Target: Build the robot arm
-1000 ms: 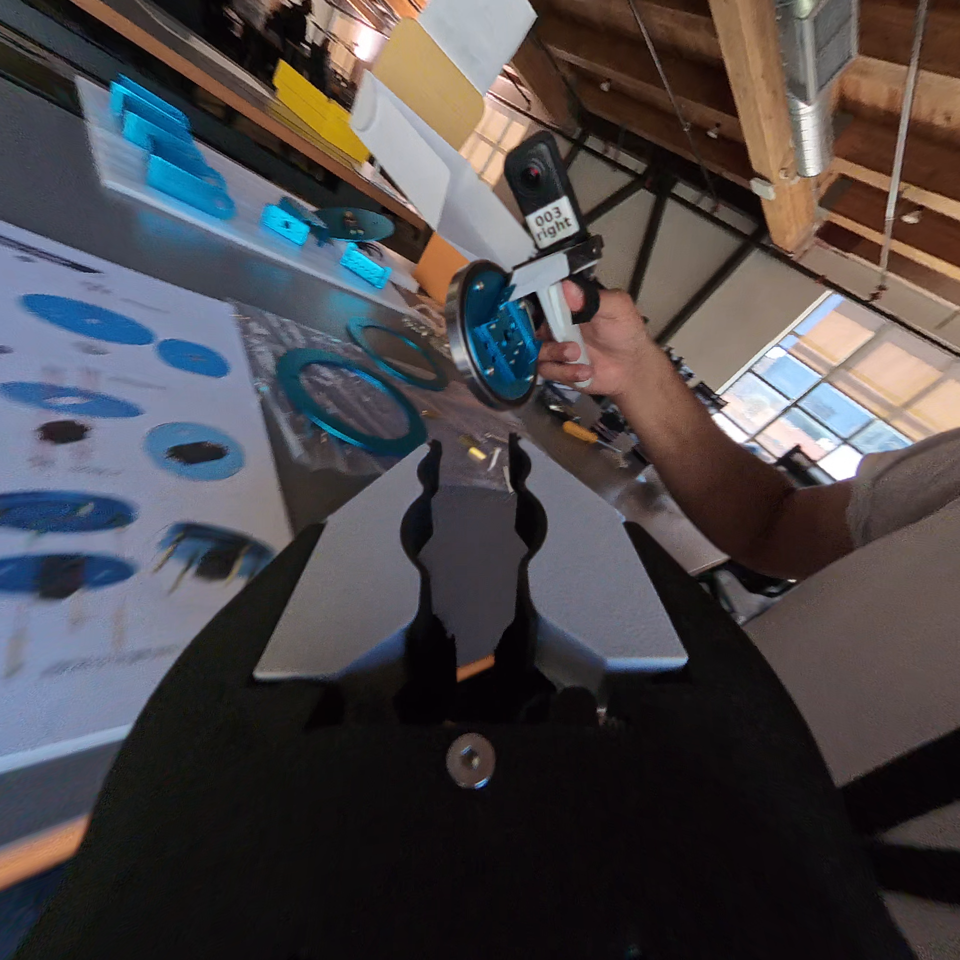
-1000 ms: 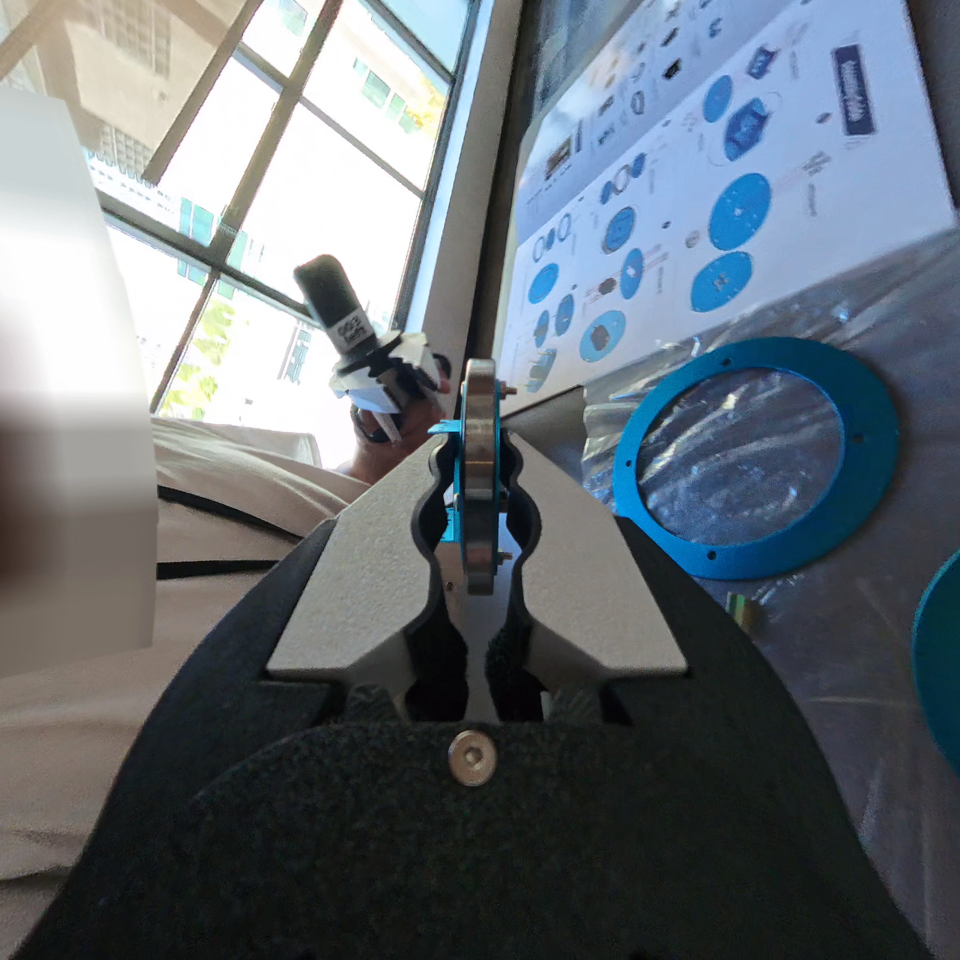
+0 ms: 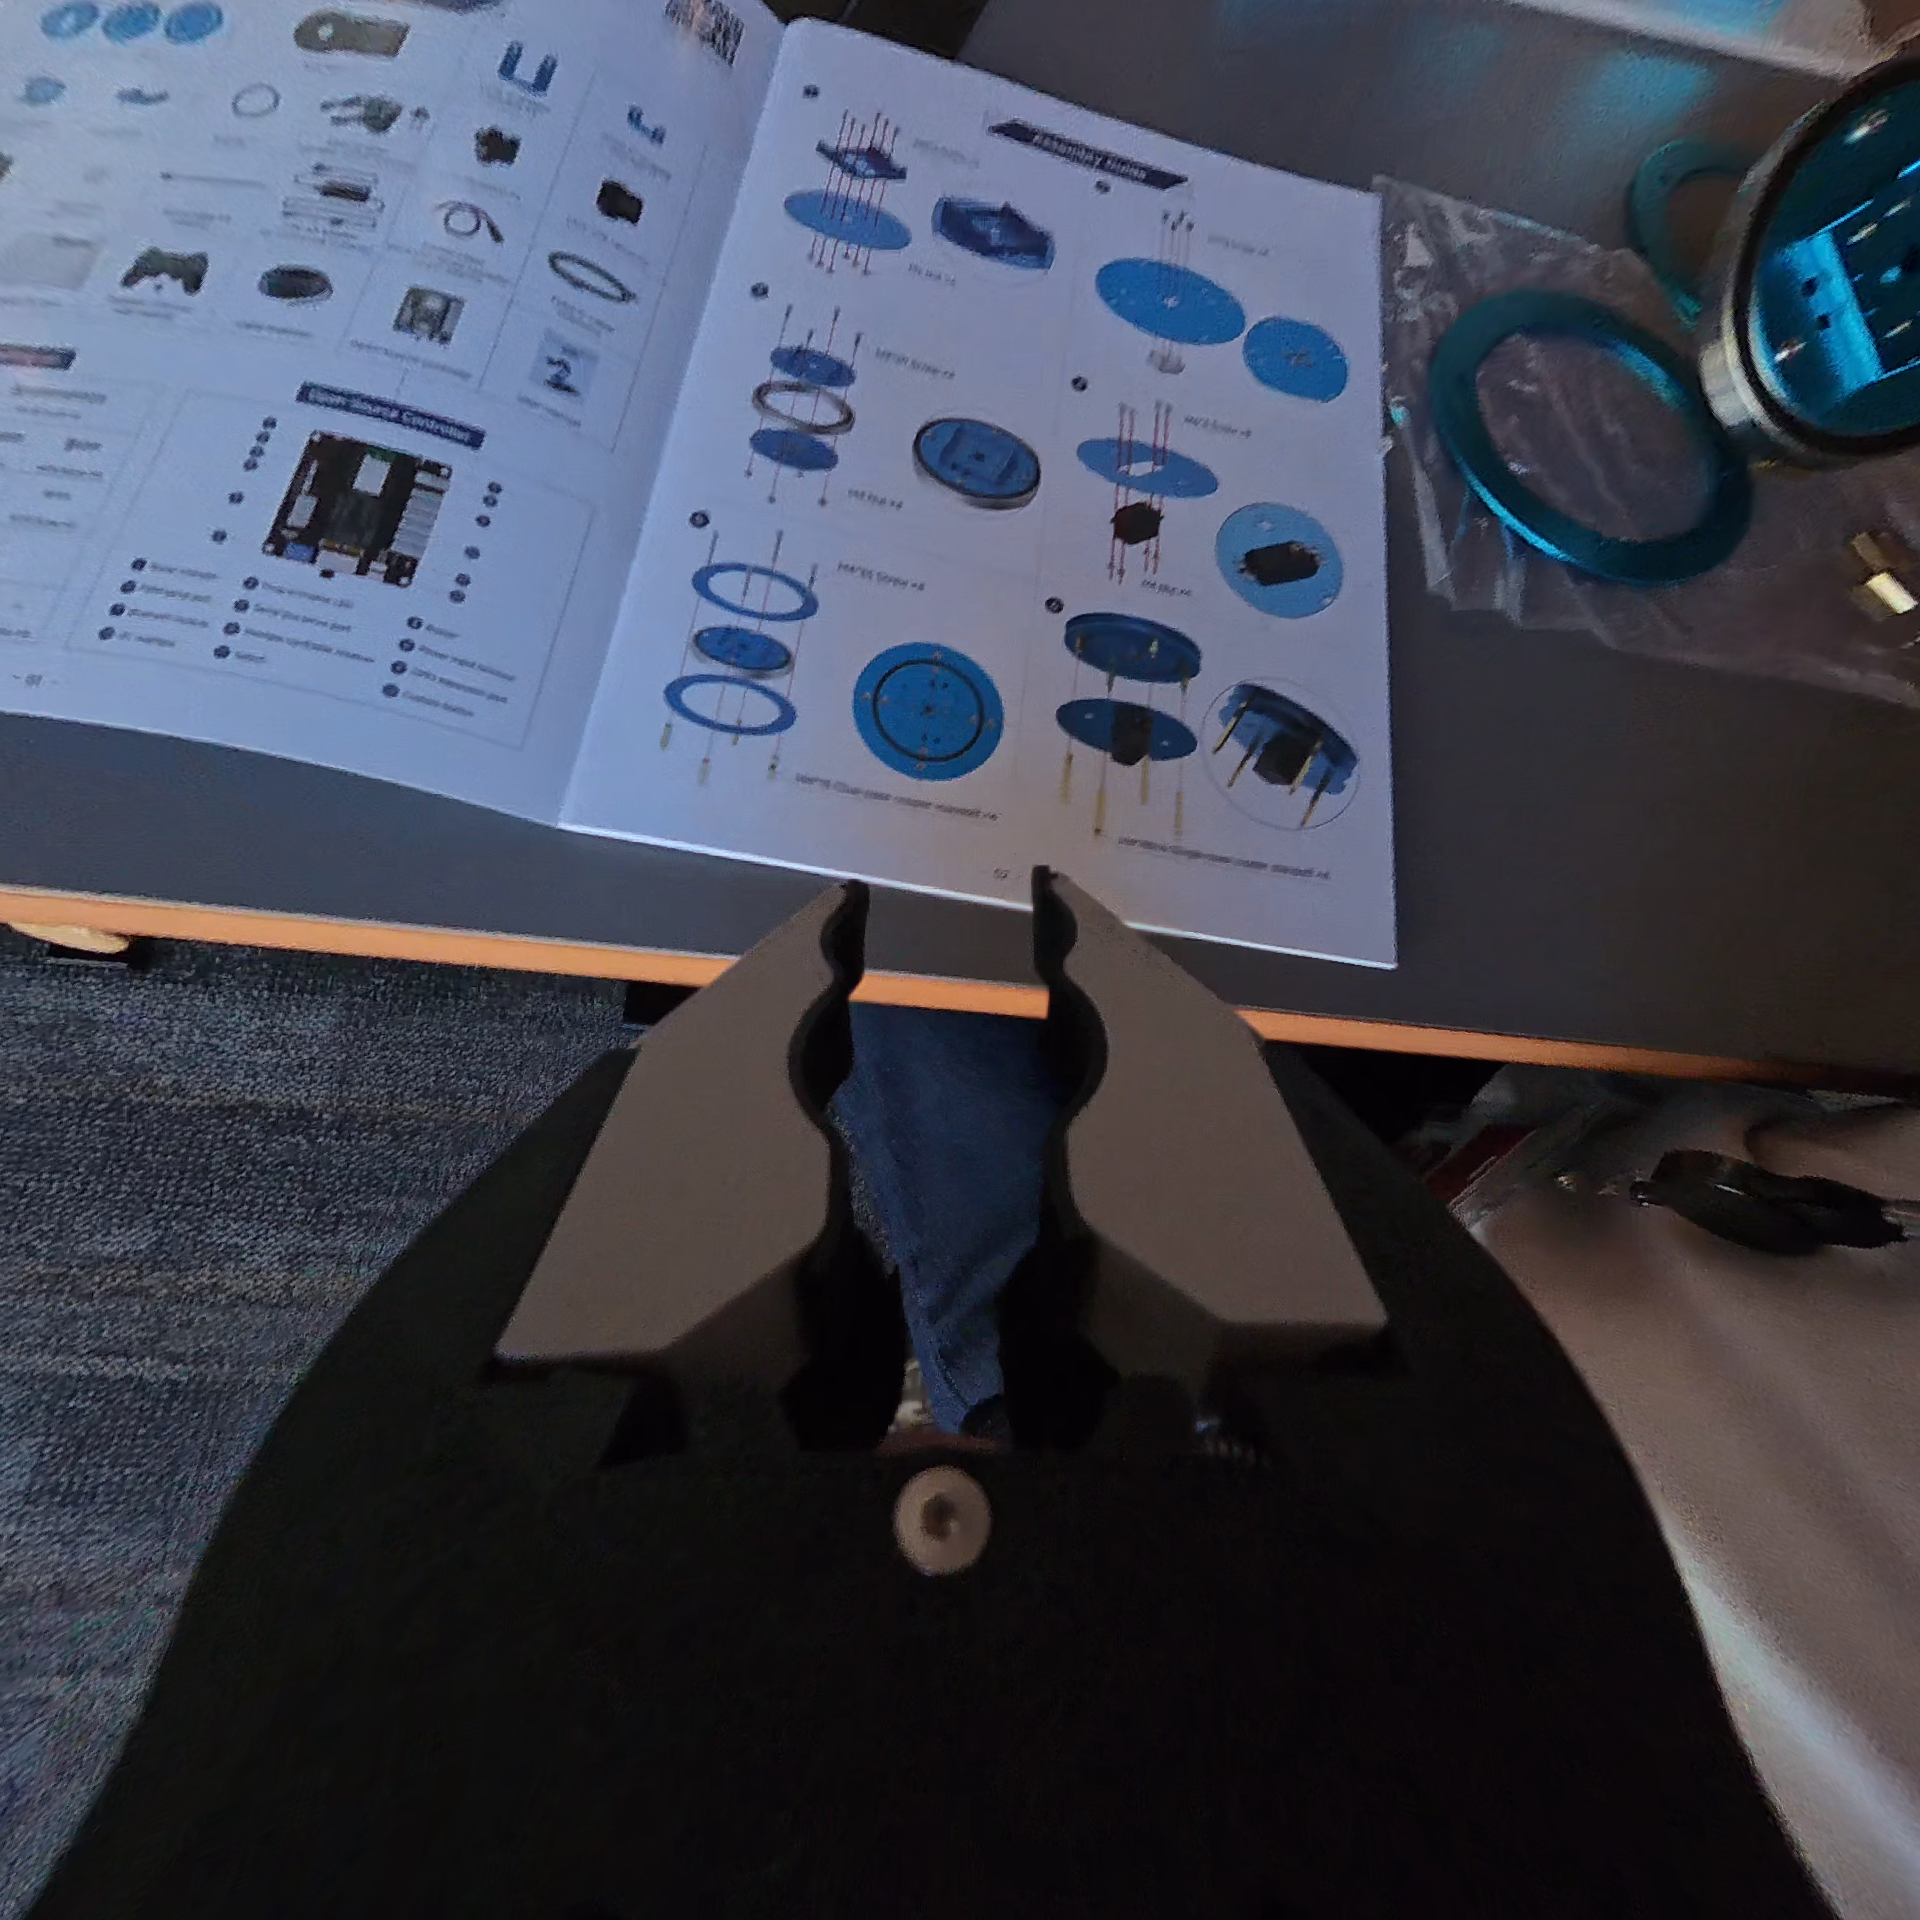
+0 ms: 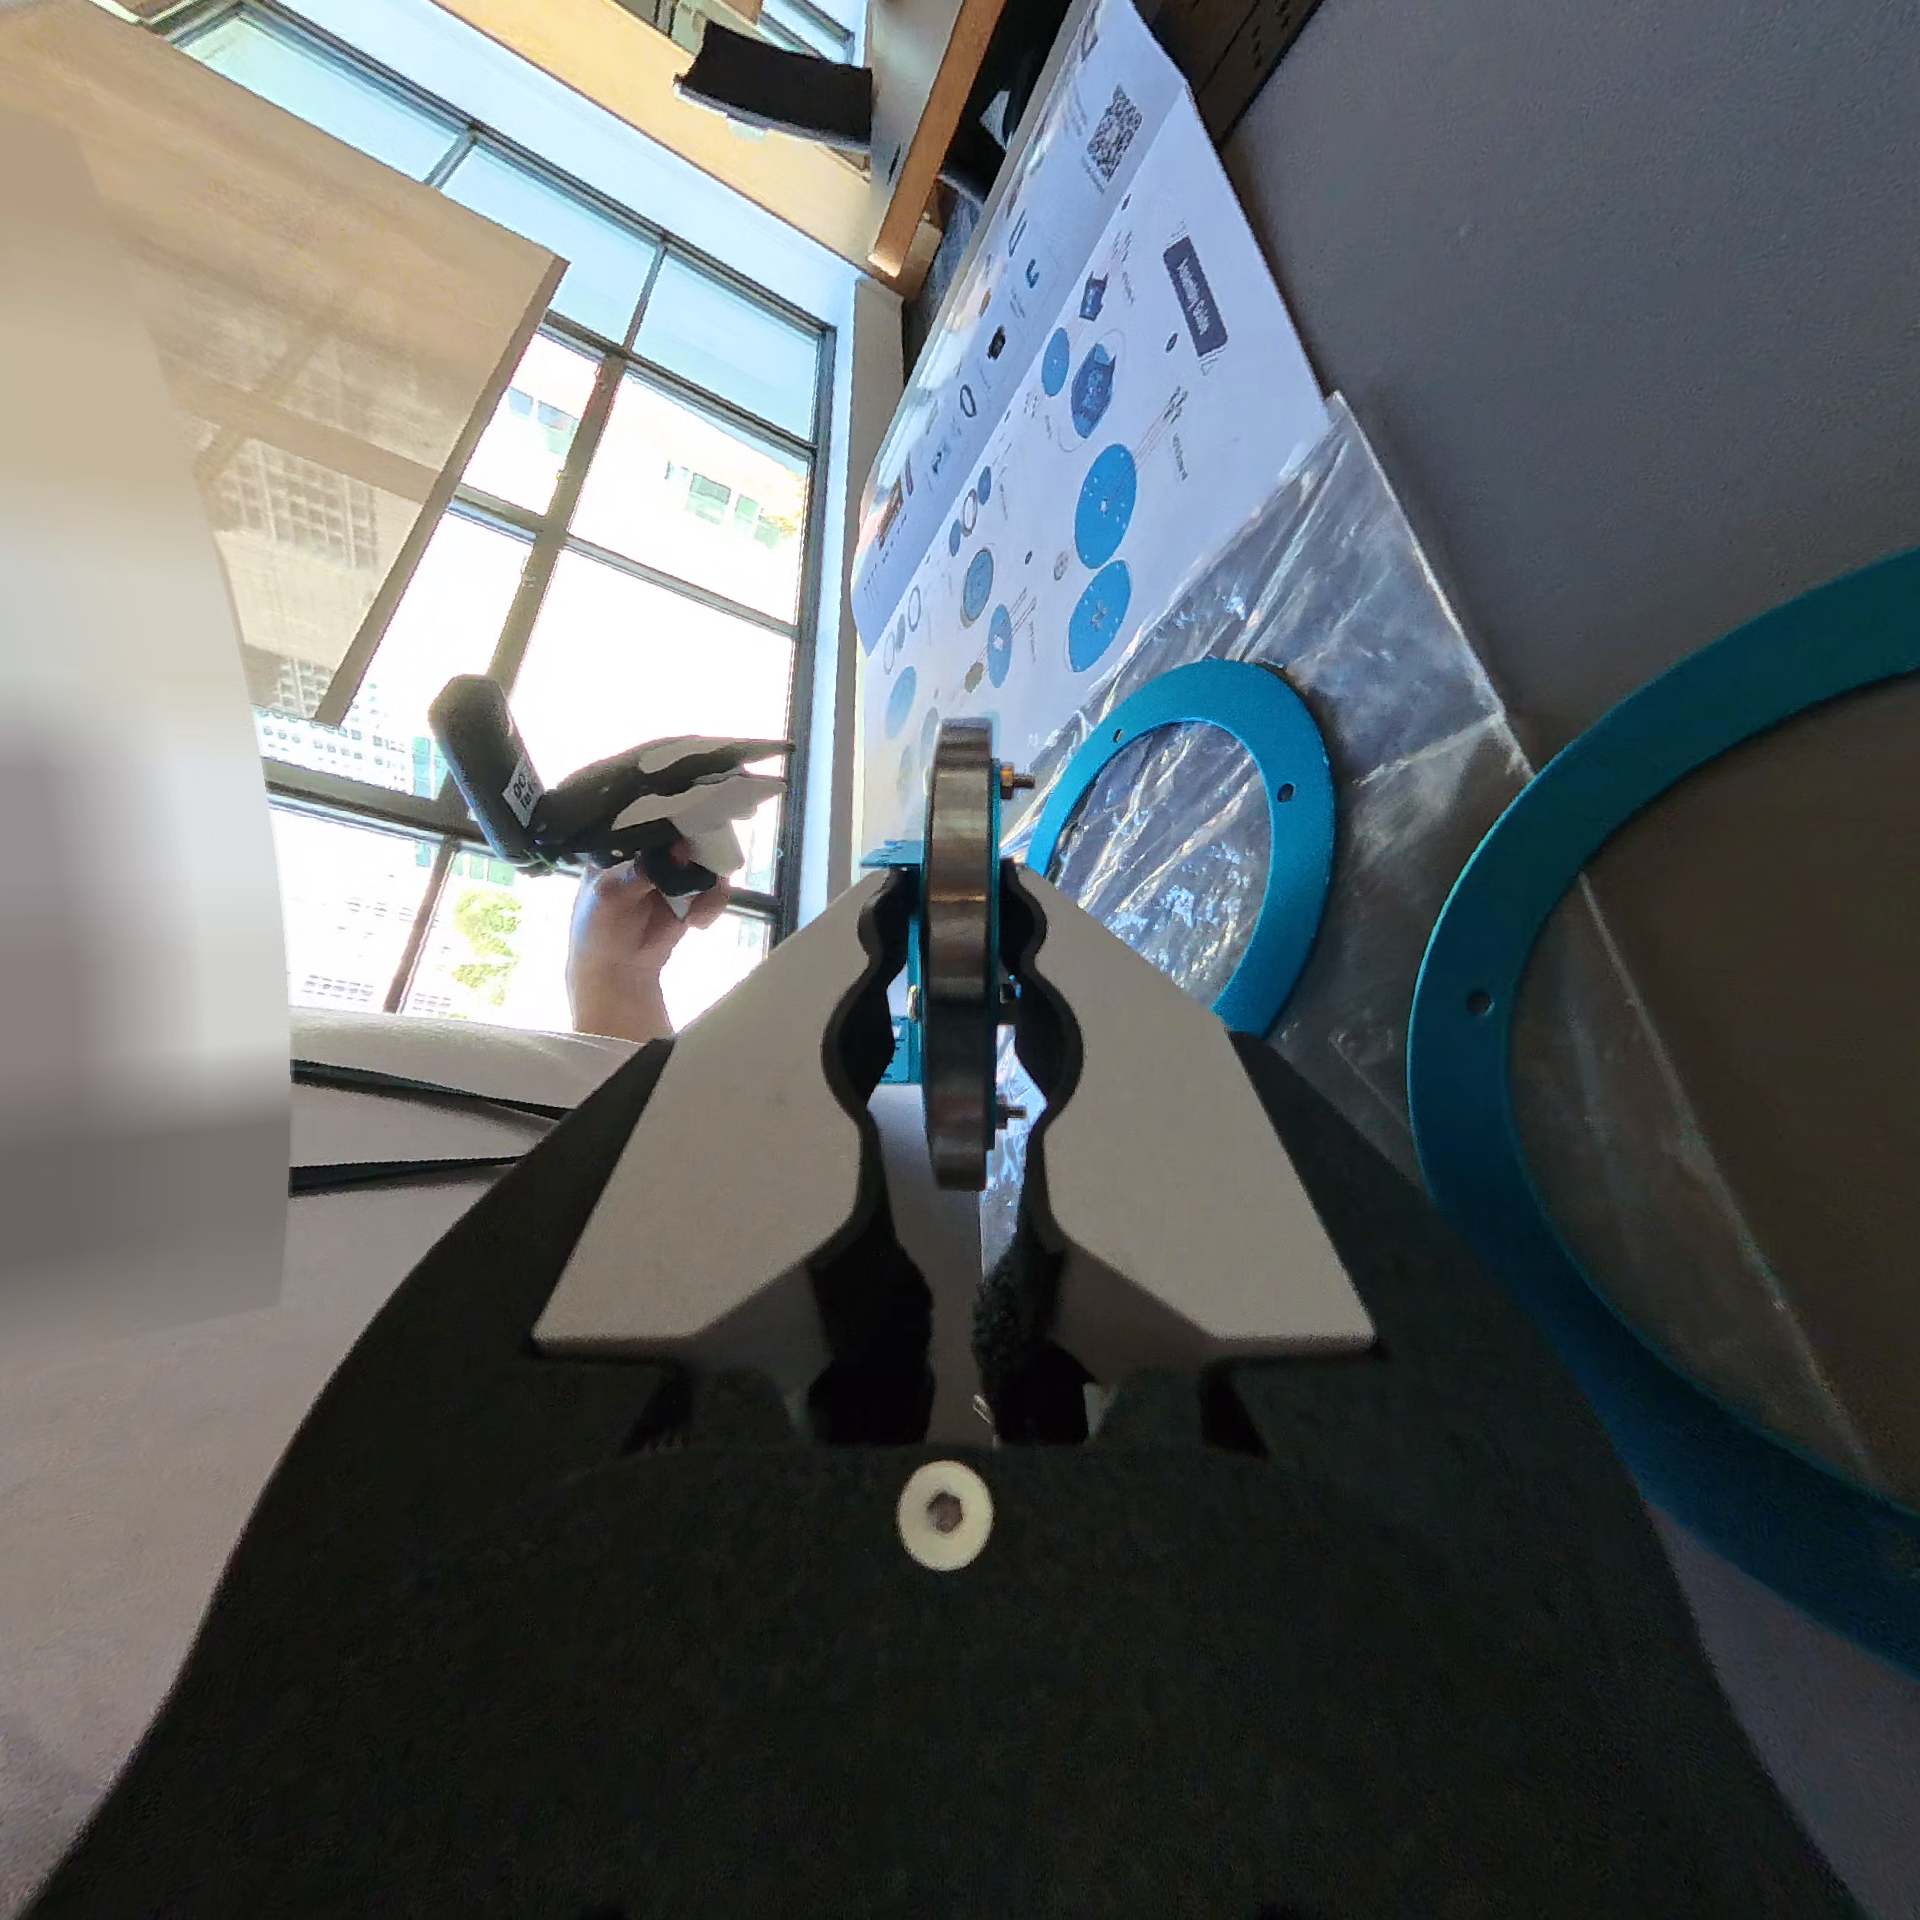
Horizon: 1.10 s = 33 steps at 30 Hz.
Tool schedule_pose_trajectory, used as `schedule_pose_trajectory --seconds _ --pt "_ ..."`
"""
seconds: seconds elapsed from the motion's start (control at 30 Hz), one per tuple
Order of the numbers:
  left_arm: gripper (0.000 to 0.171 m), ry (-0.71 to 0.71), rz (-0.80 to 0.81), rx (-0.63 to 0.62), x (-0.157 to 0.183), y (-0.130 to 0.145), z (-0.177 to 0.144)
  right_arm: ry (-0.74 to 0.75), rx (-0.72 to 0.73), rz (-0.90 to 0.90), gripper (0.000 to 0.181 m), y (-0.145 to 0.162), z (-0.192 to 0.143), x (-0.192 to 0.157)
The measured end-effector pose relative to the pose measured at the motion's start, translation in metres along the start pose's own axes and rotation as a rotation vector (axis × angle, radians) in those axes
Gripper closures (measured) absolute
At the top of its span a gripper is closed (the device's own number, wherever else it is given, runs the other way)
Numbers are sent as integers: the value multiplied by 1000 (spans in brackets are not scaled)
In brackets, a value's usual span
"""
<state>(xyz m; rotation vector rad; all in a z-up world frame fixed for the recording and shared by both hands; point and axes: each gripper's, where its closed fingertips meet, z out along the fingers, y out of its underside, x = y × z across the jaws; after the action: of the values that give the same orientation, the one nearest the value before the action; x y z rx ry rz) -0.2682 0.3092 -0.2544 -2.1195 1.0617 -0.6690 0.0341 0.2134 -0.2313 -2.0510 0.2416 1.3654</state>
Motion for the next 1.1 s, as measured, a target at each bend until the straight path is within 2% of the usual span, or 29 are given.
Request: schedule_pose_trajectory --seconds 0.13,0.23,0.3,0.43,0.53,0.7,0.8,0.93,1.1 --pt "139 98 64 139 31 -34 4 26 -28 -3 166 -3 1 7" --pt "139 186 109 161 61 -56 23 34 -59 -1 166 -5 2 11" --pt "139 266 108 119 84 -60 40 19 -78 0 166 -6 3 12" --pt "139 368 44 -14 113 -45 56 -28 -91 -7 166 -6 6 6" --pt "139 293 4 -28 98 -31 52 -48 -90 -10 166 -4 9 5" --pt "138 -96 37 -137 12 1 28 -39 -84 12 166 0 14 11" --pt "138 -219 15 -160 -26 10 8 -28 -82 16 166 1 17 12" --pt "138 -233 -12 -165 -46 15 2 -26 -67 22 166 -1 19 10" --pt "138 -154 73 -133 -25 7 16 -27 -71 30 166 -3 21 10"
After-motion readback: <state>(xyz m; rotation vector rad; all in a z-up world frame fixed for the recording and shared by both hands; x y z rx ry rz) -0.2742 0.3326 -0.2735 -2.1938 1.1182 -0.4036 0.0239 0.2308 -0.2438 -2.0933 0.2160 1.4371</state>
